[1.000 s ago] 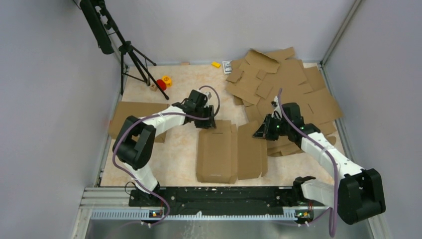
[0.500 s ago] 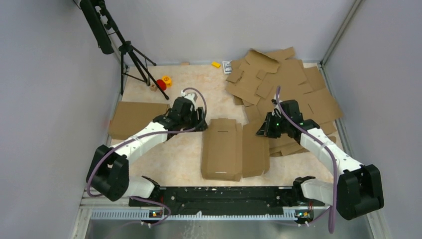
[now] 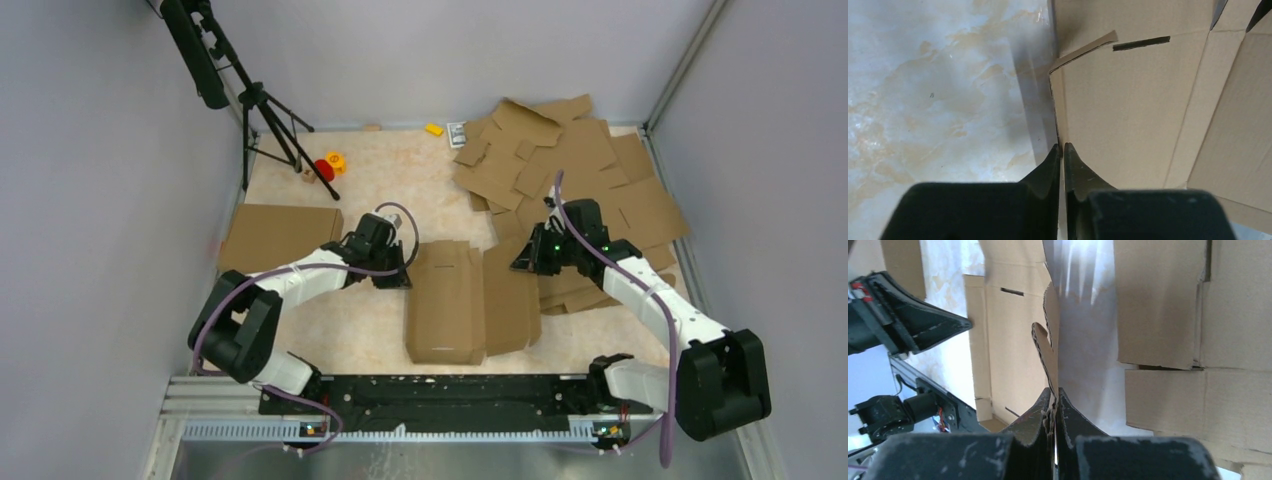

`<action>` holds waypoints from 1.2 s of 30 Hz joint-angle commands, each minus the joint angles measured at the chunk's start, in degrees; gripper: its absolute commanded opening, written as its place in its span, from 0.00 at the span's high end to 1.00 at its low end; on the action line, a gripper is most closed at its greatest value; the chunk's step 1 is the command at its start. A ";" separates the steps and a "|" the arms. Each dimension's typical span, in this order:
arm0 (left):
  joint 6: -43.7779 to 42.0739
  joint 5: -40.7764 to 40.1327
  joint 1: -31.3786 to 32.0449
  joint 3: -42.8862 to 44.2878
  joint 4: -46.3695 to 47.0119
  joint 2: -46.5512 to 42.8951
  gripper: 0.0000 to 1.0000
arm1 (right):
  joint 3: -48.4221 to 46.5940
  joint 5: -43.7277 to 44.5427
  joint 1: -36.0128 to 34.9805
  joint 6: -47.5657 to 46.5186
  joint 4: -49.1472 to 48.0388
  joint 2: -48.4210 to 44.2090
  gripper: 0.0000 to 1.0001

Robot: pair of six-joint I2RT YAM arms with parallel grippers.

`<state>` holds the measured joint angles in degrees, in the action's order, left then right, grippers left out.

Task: Fold the paper box
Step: Fold the paper box at the center of the board.

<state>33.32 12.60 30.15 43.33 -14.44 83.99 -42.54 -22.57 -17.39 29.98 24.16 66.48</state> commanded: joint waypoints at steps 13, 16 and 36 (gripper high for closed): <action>1.57 3.56 1.17 2.90 4.13 2.64 1.00 | 4.73 -12.17 0.17 8.09 -16.69 3.28 1.00; 1.48 3.65 1.15 3.07 4.02 3.04 1.00 | 6.61 -13.12 0.12 9.56 -19.68 4.18 1.00; 1.49 2.63 0.67 2.25 2.66 0.14 0.99 | 6.29 -8.73 -0.19 2.74 -10.36 0.45 0.43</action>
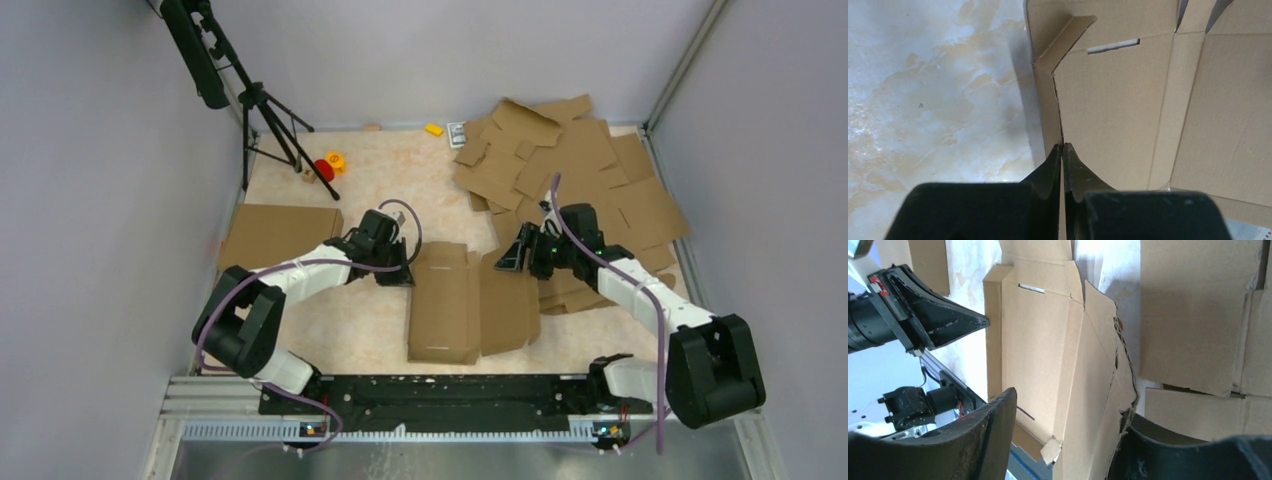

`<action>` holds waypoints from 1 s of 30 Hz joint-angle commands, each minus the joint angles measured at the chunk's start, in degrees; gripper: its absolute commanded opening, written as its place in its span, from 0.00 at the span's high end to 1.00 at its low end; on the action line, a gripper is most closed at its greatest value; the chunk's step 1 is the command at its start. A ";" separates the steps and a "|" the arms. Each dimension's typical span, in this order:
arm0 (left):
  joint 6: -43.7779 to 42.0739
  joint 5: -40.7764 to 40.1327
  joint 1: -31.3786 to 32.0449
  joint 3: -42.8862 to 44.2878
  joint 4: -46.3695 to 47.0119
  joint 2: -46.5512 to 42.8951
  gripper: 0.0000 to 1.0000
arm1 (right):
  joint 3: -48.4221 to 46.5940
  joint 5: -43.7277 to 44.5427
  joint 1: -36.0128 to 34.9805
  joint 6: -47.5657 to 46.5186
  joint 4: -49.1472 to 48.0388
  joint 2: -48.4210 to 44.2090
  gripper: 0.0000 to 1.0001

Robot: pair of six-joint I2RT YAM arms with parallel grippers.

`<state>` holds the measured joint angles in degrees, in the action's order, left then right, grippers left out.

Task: Fold the paper box
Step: Fold the paper box at the center of the board.

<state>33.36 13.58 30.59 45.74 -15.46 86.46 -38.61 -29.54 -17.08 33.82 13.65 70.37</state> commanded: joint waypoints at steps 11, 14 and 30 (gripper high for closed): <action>2.60 0.30 -0.22 -0.34 3.26 -1.90 0.99 | -1.49 11.61 -0.45 -6.86 16.32 -11.55 0.14; 3.52 -0.97 -0.66 -0.30 2.98 -2.12 0.99 | -6.67 22.95 -2.78 -7.31 25.47 -12.84 0.09; 1.77 -1.66 -7.72 8.21 1.06 2.97 0.96 | -17.77 21.24 -17.07 -0.26 30.39 -16.90 0.28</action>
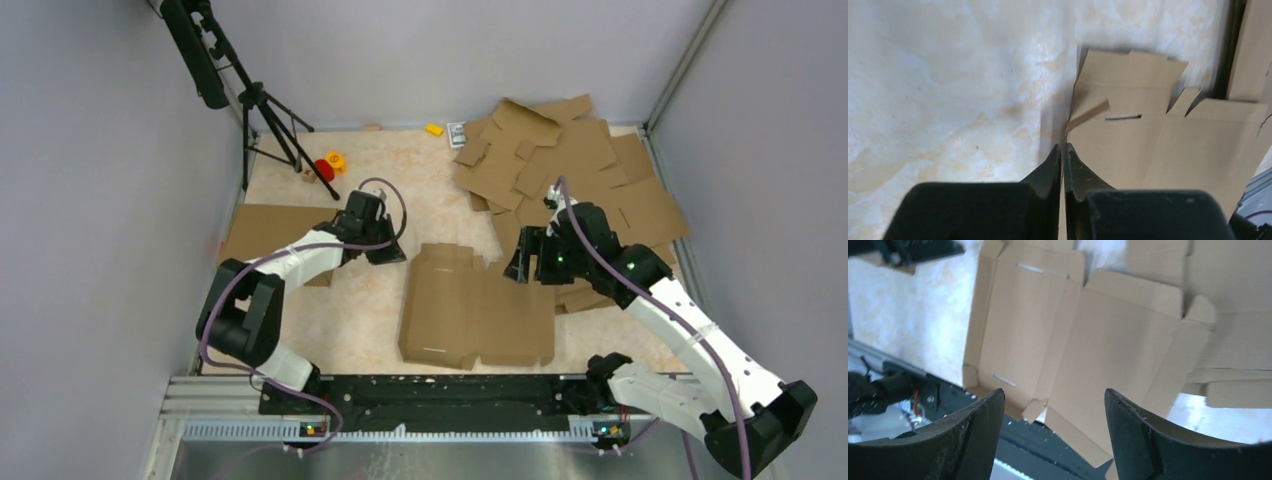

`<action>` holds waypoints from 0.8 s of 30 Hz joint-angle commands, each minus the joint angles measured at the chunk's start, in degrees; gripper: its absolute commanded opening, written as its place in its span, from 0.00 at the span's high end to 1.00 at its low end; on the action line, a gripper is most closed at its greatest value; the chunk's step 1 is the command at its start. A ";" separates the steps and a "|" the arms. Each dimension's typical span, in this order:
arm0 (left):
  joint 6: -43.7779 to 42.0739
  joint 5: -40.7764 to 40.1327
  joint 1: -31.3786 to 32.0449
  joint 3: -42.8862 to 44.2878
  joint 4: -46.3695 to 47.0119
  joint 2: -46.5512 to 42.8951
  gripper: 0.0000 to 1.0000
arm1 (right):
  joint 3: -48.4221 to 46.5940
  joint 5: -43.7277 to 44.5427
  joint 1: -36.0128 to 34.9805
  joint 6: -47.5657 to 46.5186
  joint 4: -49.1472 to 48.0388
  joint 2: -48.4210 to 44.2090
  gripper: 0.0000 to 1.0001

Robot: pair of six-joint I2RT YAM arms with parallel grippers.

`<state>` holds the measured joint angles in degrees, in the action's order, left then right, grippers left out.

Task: Fold the paper box
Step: Fold the paper box at the center of the board.

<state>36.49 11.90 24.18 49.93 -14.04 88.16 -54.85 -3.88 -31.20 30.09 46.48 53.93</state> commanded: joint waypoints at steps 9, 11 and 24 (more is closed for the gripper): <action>-3.65 8.58 0.87 -1.92 -0.88 -3.13 0.46 | 7.71 -11.24 -3.25 5.94 -11.38 0.88 0.26; -3.71 7.17 2.35 -2.62 -2.25 -2.67 0.48 | 8.47 -12.06 -3.25 5.97 -12.24 1.42 0.26; 0.18 -2.70 4.35 -2.75 -0.53 -0.88 1.00 | 12.89 -14.79 -4.08 9.63 -18.12 2.35 0.31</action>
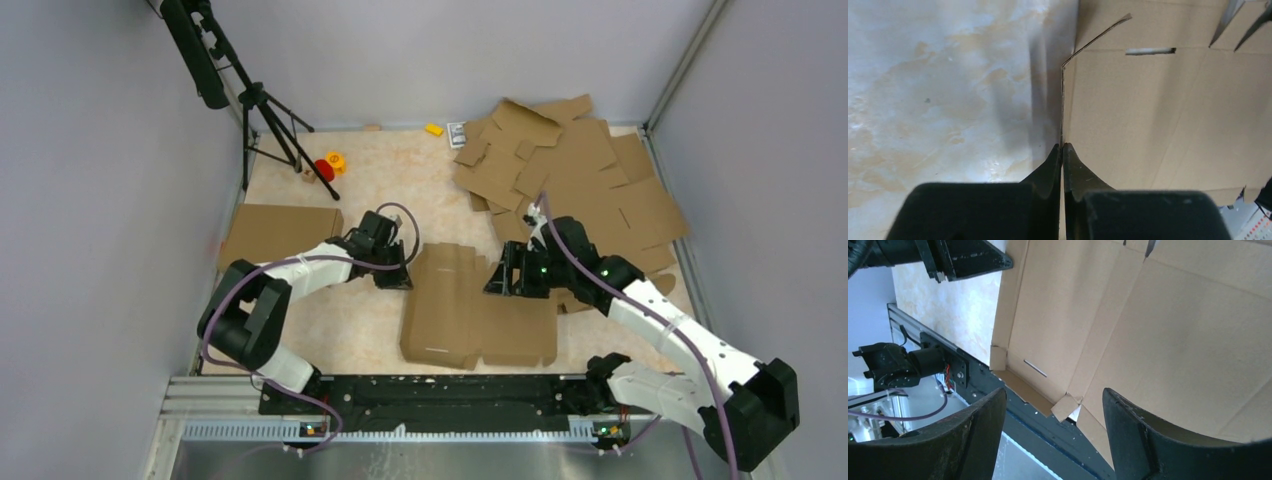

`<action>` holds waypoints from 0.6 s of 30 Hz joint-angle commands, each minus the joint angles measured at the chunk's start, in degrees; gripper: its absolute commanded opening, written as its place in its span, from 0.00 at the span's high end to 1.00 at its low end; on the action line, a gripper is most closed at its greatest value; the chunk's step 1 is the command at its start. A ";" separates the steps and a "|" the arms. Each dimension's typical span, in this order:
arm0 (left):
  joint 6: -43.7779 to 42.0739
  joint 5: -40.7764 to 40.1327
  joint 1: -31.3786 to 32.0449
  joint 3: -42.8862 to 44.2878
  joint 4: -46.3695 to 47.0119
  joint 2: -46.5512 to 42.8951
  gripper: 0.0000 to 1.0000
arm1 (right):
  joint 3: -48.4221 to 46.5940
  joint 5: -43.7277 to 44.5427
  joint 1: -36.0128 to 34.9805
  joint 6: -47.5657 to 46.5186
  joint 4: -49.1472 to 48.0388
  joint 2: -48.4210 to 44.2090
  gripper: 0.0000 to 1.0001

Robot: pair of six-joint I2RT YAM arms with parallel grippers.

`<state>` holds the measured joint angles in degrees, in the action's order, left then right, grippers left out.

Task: Fold the paper box
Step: Fold the paper box at the center of the board.

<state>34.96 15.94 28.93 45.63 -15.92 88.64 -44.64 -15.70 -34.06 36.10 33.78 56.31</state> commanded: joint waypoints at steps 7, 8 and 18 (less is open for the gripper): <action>0.27 -8.56 -3.78 7.05 1.07 2.05 1.00 | 6.36 -3.33 -8.37 11.07 -14.40 2.63 0.28; 0.13 -8.49 -4.20 7.47 1.26 2.59 1.00 | 6.51 -2.43 -10.04 12.32 -15.26 3.56 0.24; -0.31 -3.97 -6.59 5.51 7.43 4.00 1.00 | 13.11 13.24 -20.55 33.48 -26.26 8.26 0.18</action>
<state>35.66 9.80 22.70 51.59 -12.67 92.42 -32.86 -11.49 -52.53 59.09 13.15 64.51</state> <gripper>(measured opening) 0.002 0.840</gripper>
